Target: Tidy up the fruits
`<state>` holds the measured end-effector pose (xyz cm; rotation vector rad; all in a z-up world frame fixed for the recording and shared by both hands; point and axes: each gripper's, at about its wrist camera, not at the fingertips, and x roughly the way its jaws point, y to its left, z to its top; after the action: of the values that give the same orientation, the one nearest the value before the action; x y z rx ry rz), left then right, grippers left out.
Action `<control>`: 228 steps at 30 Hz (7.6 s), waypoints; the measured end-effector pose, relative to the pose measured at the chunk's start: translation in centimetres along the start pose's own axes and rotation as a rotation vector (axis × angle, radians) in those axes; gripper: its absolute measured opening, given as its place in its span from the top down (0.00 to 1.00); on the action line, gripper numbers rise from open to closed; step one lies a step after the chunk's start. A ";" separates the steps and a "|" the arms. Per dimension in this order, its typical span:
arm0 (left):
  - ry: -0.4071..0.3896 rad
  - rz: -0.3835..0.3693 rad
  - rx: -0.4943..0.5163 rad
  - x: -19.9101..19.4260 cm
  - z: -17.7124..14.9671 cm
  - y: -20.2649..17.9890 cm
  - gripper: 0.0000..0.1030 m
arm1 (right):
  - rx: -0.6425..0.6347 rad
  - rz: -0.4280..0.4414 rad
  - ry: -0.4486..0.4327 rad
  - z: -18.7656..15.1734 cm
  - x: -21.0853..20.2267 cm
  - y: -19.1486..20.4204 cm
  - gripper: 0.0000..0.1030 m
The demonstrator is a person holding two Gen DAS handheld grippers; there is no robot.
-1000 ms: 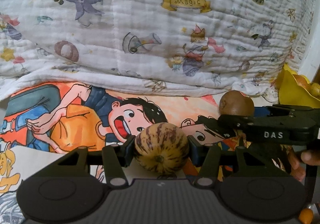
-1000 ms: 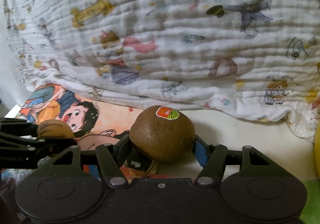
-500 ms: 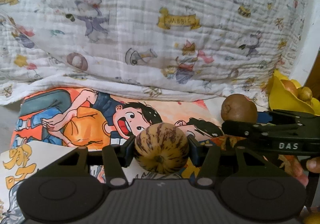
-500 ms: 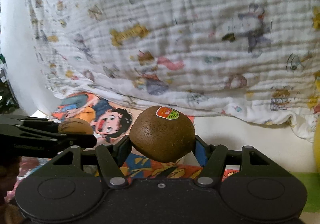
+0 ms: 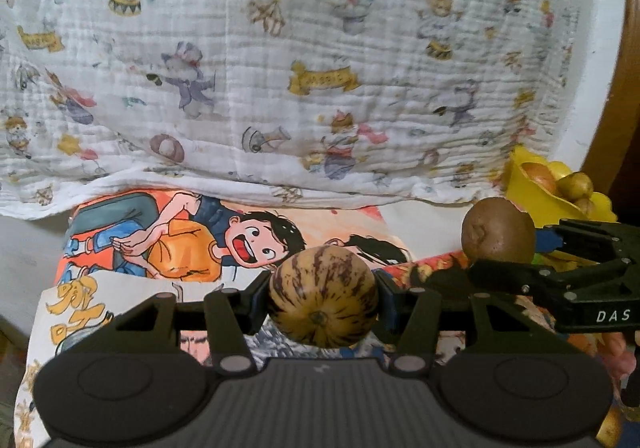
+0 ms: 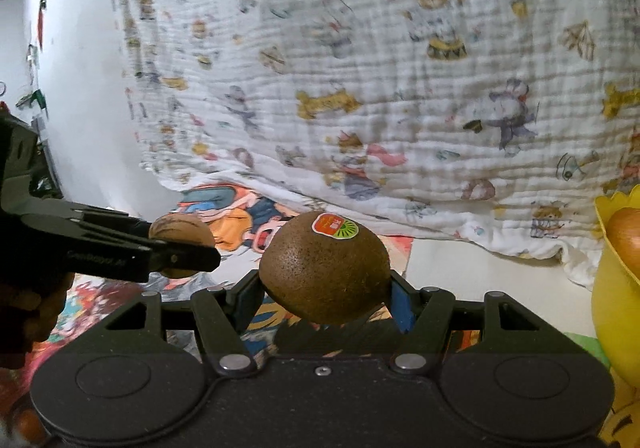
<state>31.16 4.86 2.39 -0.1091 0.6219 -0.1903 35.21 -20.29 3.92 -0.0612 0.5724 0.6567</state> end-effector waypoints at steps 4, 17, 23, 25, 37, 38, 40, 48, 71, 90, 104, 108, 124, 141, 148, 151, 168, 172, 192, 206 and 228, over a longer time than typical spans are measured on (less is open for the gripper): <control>-0.014 -0.014 -0.001 -2.3 -0.8 -0.3 0.44 | -0.009 0.014 -0.005 -0.5 -2.4 1.2 0.36; -0.048 -0.070 0.033 -9.2 -5.0 -1.2 0.44 | -0.015 0.024 0.005 -4.2 -8.1 5.5 0.36; -0.038 -0.086 0.025 -10.8 -7.0 -1.4 0.44 | -0.039 0.051 0.037 -5.8 -9.1 7.6 0.36; -0.029 -0.087 0.021 -11.1 -7.7 -1.4 0.44 | -0.050 0.060 0.052 -6.2 -9.2 8.0 0.36; 0.043 -0.048 -0.016 -11.8 -10.3 0.4 0.44 | -0.099 0.113 0.130 -7.1 -8.0 10.2 0.36; 0.053 -0.047 -0.017 -11.7 -10.5 0.5 0.44 | -0.099 0.114 0.135 -7.2 -7.9 10.2 0.36; 0.073 -0.048 -0.023 -11.5 -10.8 0.8 0.44 | -0.100 0.121 0.148 -7.3 -7.6 10.4 0.36; 0.120 -0.043 -0.010 -10.5 -11.4 1.1 0.44 | -0.120 0.123 0.221 -7.2 -6.5 11.0 0.36; 0.154 -0.043 0.028 -9.1 -11.1 1.3 0.44 | -0.131 0.111 0.410 -7.1 -3.6 11.8 0.36; 0.143 -0.041 0.020 -9.6 -11.3 1.3 0.42 | -0.121 0.115 0.395 -7.1 -3.9 11.6 0.35; 0.145 -0.037 0.011 -9.7 -11.2 1.3 0.39 | -0.119 0.105 0.377 -7.3 -4.4 11.1 0.36; 0.140 -0.035 0.004 -10.1 -11.2 1.6 0.37 | -0.118 0.105 0.371 -7.4 -4.6 11.1 0.35; 0.092 -0.003 -0.035 -12.4 -11.3 1.7 0.15 | -0.112 0.080 0.297 -7.2 -7.1 11.2 0.19; 0.037 0.067 -0.113 -14.5 -12.1 1.4 0.01 | -0.116 -0.066 0.125 -8.5 -11.7 11.9 0.05; 0.003 0.090 -0.124 -16.1 -12.9 0.4 0.01 | -0.062 -0.113 0.064 -9.5 -14.1 12.3 0.01; -0.008 0.100 -0.124 -16.8 -13.4 0.0 0.01 | -0.032 -0.111 0.048 -10.0 -15.0 12.4 0.01; -0.078 0.135 -0.144 -19.9 -16.3 -2.1 0.01 | 0.039 -0.199 -0.039 -13.2 -19.6 13.0 0.01; -0.096 0.142 -0.146 -20.5 -16.8 -2.6 0.01 | 0.009 -0.224 -0.062 -13.9 -20.3 13.8 0.01; -0.132 0.207 -0.038 -23.6 -19.1 -6.0 0.01 | 0.063 -0.239 -0.110 -16.3 -22.8 14.7 0.01; -0.136 0.231 -0.058 -24.9 -20.3 -6.3 0.01 | 0.040 -0.232 -0.103 -17.2 -23.3 15.8 0.01; -0.120 0.246 -0.058 -25.0 -20.6 -6.4 0.01 | 0.025 -0.243 -0.105 -17.2 -23.5 16.4 0.01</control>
<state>-1.79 2.94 0.99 -0.0984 0.5158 0.0714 1.99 -24.32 3.64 -0.0710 0.4634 0.4134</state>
